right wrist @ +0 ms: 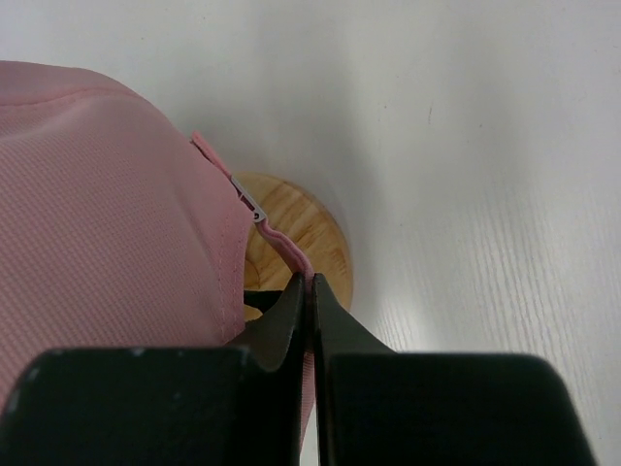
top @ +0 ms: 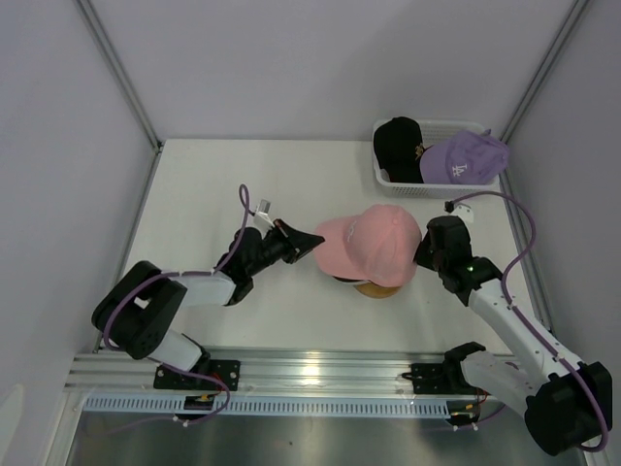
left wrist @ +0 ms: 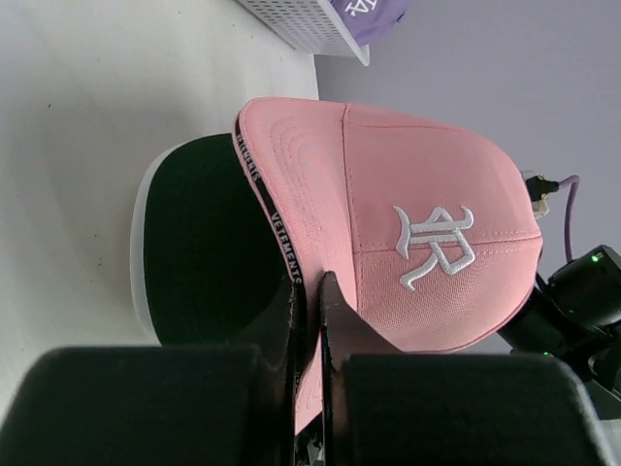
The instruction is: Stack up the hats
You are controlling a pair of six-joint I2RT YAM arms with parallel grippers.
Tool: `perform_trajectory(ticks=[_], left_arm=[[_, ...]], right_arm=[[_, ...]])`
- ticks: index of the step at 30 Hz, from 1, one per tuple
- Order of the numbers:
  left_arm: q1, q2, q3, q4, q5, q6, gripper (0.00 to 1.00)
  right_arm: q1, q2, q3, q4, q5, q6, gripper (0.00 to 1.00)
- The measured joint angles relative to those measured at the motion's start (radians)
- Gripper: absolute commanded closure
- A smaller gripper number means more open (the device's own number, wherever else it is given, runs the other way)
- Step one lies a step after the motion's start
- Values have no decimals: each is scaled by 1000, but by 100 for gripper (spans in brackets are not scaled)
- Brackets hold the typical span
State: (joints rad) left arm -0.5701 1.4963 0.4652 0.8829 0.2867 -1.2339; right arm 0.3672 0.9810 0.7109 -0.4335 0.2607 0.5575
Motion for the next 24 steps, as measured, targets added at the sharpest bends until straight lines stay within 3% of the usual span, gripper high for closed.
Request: perform_trajectory(ticks=[8,18,24], left_arm=[[-91,-18,50,-125,-138,37,99],[-113,98,46,-50,-180,-17,99],[-127,84,40,-70,-222,-12,99]], right_arm=[[-26,-2,-21,15,0,0,100],[-74,-7,-28,29,-21,-2,100],[-88,-7,-41,50,-38,-5,100]])
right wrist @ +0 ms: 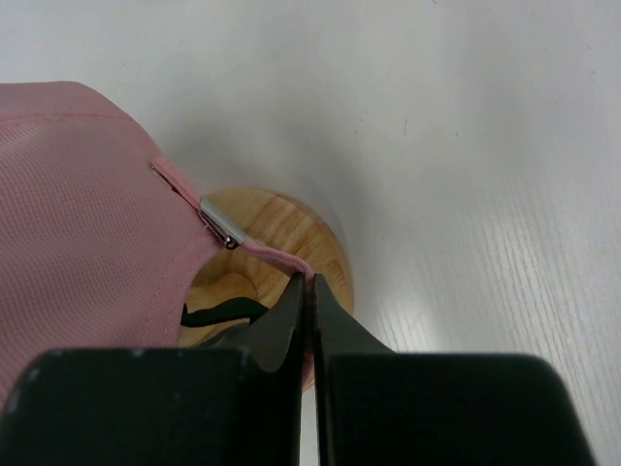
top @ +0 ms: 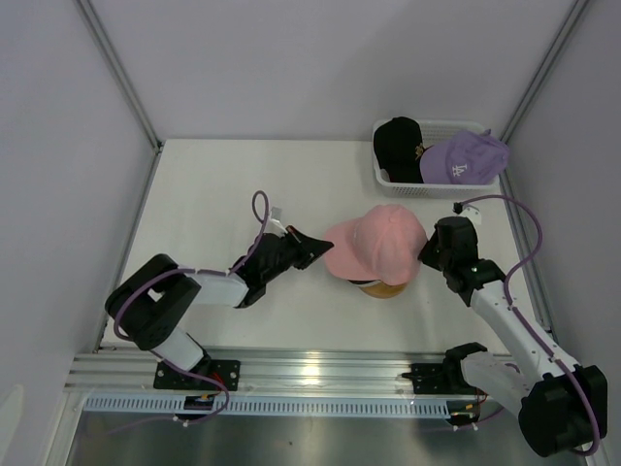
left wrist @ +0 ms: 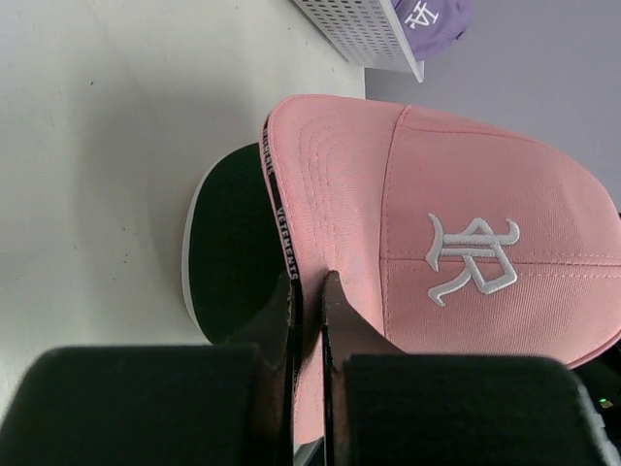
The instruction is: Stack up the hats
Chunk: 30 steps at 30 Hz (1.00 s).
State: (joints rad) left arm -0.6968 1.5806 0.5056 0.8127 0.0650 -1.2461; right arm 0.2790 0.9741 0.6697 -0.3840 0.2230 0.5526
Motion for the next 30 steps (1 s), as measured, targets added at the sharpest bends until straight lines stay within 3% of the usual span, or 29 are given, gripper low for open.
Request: perform_trajectory(ticks=[12,18,27,30], left_arm=[[-5,14,-27,82,-10,133,99],[-4,-31,-22,13,-12,183,98],[-14,-251,-15,-242,-66,300,77],[-19,-309,-15,-337,-92,357,56]], right_arm=[[-13,-3,-2,6,-14,-12,100],[-24,-37,39,-61,-22,-23,72],[-47,-61,127,-167,-34,-38,51],[-57,-65,178,-196,-37,-40,44]])
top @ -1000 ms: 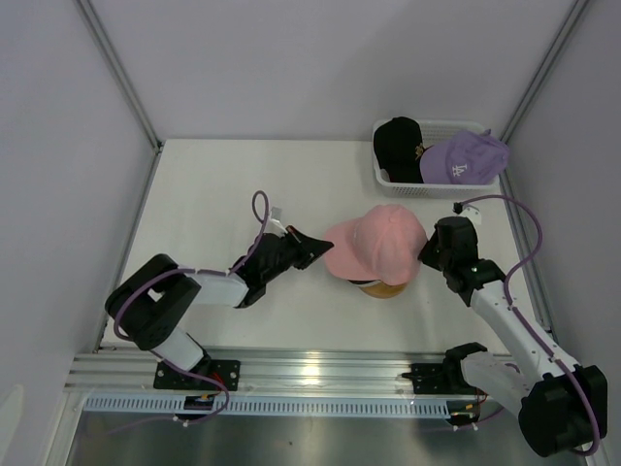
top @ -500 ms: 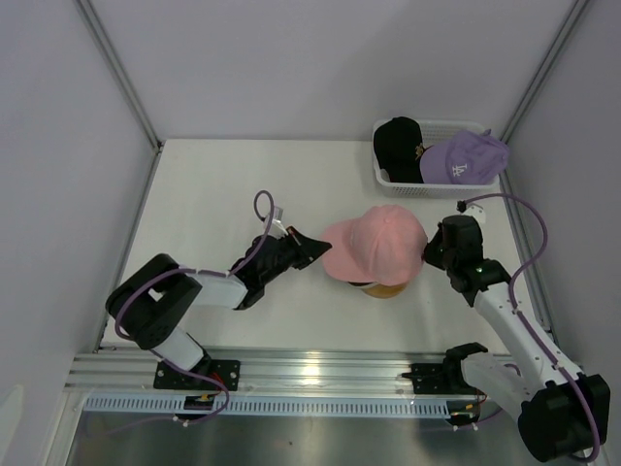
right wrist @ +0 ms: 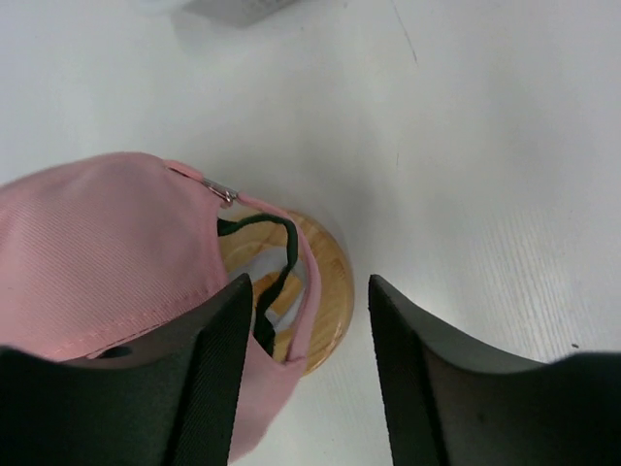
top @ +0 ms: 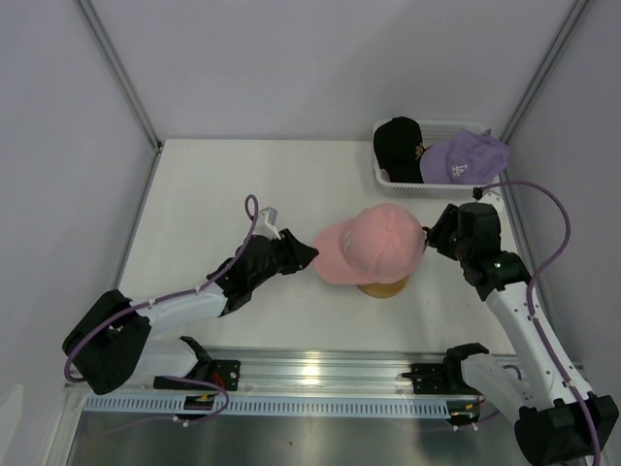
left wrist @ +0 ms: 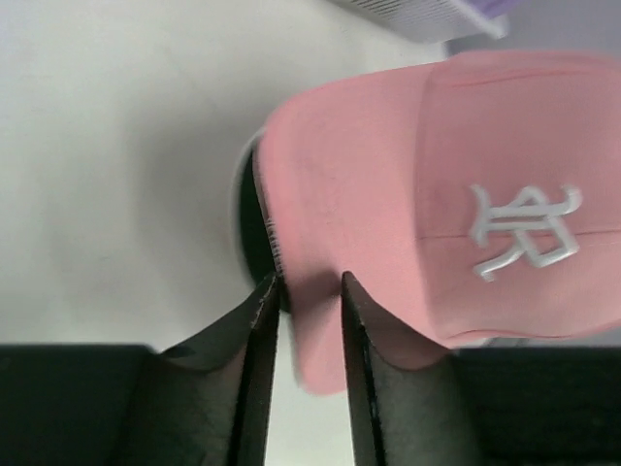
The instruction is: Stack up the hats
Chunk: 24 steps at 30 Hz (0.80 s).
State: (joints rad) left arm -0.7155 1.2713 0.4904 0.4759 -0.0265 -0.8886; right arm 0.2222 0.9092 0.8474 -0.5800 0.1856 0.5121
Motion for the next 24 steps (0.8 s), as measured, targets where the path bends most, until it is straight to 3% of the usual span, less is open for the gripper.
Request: perform_trajectory(ticks=[5,6,12,15,24], left_arm=[[0,-29,0,-187,-69,96,28],[0,-32,0,-216,-82,108,19],[1,-87,24,-407,-179,161,1],[11,-169,50,-497,-229,188,0],[78,-455,101,-650,-273,279,1]], right_arm=[[-54,1,90,-34,1,-9,35],[-72,2,109,-38,0,-10,32],[-197,27,240,-27,-10,-13,11],[-231,70,308,13,-10,-16,1],[-343,455,478,223,-34,-51,3]])
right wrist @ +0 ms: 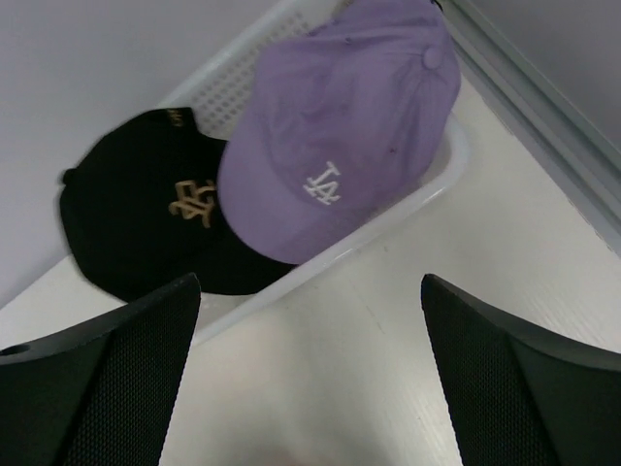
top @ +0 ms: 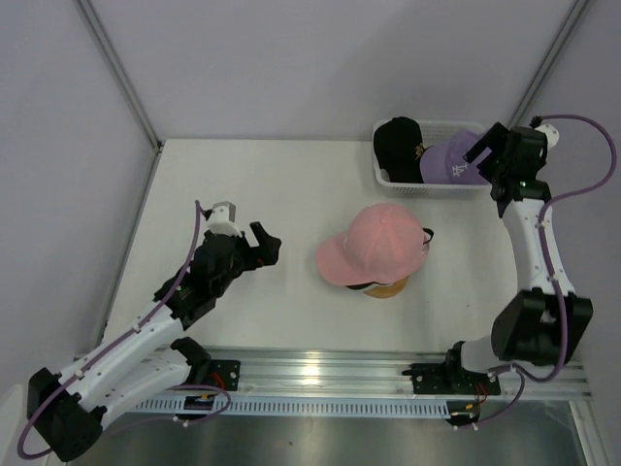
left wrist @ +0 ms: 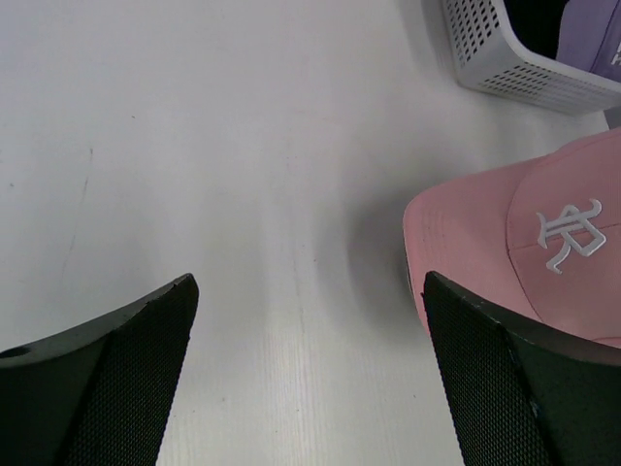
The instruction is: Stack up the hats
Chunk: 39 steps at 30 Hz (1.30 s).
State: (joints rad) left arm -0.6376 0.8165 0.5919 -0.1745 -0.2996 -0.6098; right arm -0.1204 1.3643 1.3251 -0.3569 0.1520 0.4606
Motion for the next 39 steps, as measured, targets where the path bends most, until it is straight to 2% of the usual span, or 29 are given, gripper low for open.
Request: perform_trajectory(ticks=[5,7,9,14,17,18,22,23,26,28,29,30,39], left_arm=[[10,-59,6,-68,-35,26,1],[16,-62,6,-82,-42,34,1],[21,-57,7,-93,-52,35,0],[25,-32,7,-104,-92,34,1],[29,-31,7,-94,-111,34,0],[30,-30,8,-89,-116,34,0],[37,2,30,-79,-128,35,1],[39,18,41,-78,-131,35,1],[46,74,83,-76,-141,36,0],[50,108,113,-76,-143,40,0],[51,120,124,-76,-143,43,1],[52,130,132,-76,-143,44,0],[58,144,142,-76,-128,42,0]], right_arm=[[-96,280,141,37,-26,-2,5],[-122,359,187,43,-30,-7,9],[-140,413,218,49,-29,-20,16],[-166,527,306,81,-40,-55,18],[-179,582,350,108,-64,-55,23],[-184,599,362,115,-71,-55,31],[-198,674,423,131,-99,-51,43],[-198,686,431,136,-105,-49,54],[-200,720,441,151,-122,-46,76],[-201,727,441,153,-136,-40,83],[-201,727,441,153,-143,-37,96],[-201,727,441,155,-148,-40,100],[-167,653,441,136,-160,-59,100]])
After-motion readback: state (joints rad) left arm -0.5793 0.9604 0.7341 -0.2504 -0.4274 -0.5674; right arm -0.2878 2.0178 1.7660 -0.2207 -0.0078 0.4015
